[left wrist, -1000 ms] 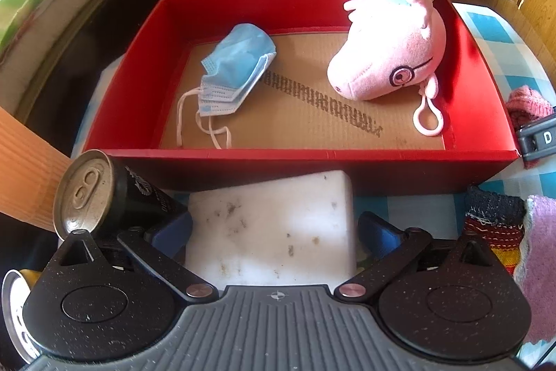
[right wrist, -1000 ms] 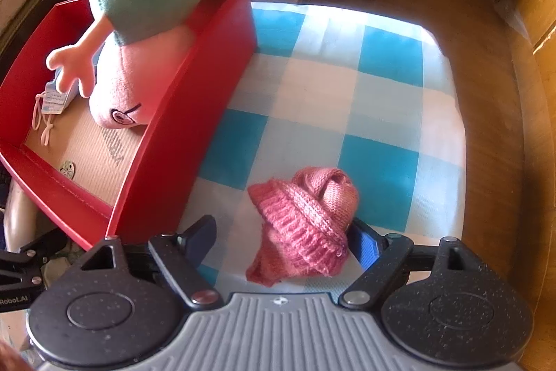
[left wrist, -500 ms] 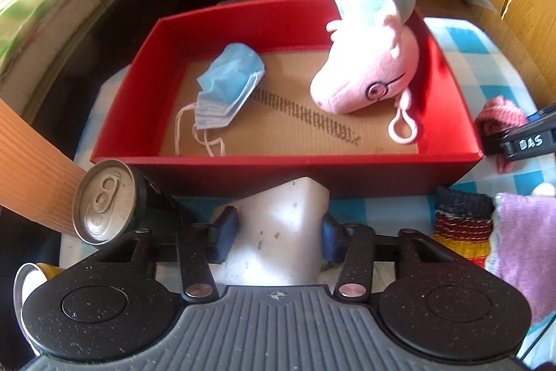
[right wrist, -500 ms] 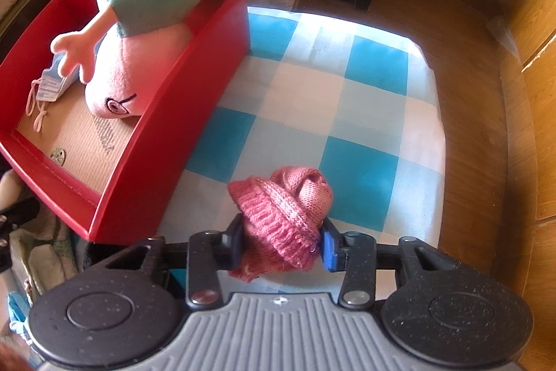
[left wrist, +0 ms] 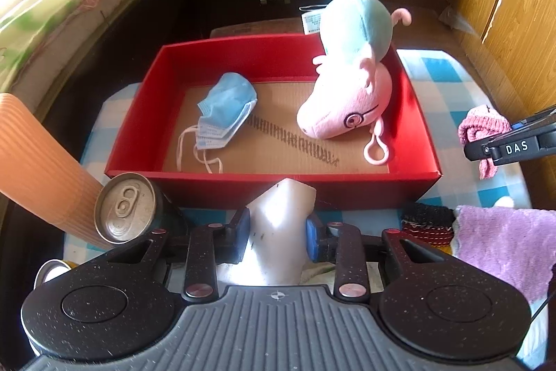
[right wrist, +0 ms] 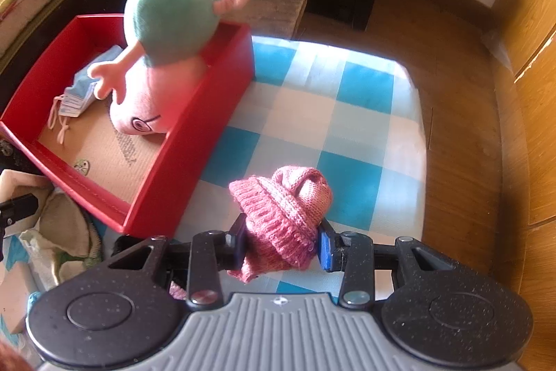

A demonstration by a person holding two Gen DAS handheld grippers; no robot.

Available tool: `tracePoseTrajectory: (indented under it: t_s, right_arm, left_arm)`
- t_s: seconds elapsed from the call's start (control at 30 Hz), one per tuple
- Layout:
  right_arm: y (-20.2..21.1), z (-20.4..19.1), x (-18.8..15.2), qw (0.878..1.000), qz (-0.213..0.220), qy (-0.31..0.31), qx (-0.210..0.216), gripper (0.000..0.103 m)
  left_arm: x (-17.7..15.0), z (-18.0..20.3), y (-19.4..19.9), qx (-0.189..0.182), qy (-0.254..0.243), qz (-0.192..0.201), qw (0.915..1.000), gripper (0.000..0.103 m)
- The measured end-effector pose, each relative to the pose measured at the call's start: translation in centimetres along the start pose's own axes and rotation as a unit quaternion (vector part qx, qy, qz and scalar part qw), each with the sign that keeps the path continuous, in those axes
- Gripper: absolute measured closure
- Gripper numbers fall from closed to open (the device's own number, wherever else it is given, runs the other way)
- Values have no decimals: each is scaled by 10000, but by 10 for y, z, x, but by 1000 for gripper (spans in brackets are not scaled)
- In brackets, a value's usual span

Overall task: Organize soft objects
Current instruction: 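Carry the white sponge block and pink hat over the red box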

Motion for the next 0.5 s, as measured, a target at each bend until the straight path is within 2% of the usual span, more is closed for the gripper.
tracePoseTrajectory:
  t_s: [0.23, 0.5]
  right_arm:
    - [14, -6, -2, 9999, 83, 27, 54, 86]
    - [24, -14, -4, 9997, 171, 10, 186, 86]
  left_arm:
    - [-2, 0, 10, -55, -63, 74, 9999, 72]
    - [-17, -11, -9, 213, -87, -254, 9994, 73]
Point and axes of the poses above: each gripper's, at about its wrist camera, not at the fingertips, and y roughly against the way its jaws point, z to its right, x to its top, the point moved 4 cm from there along -y, roughly the way its jaws point, and after that the axes turned 5 degrees about -y, right-handed, at the moved point
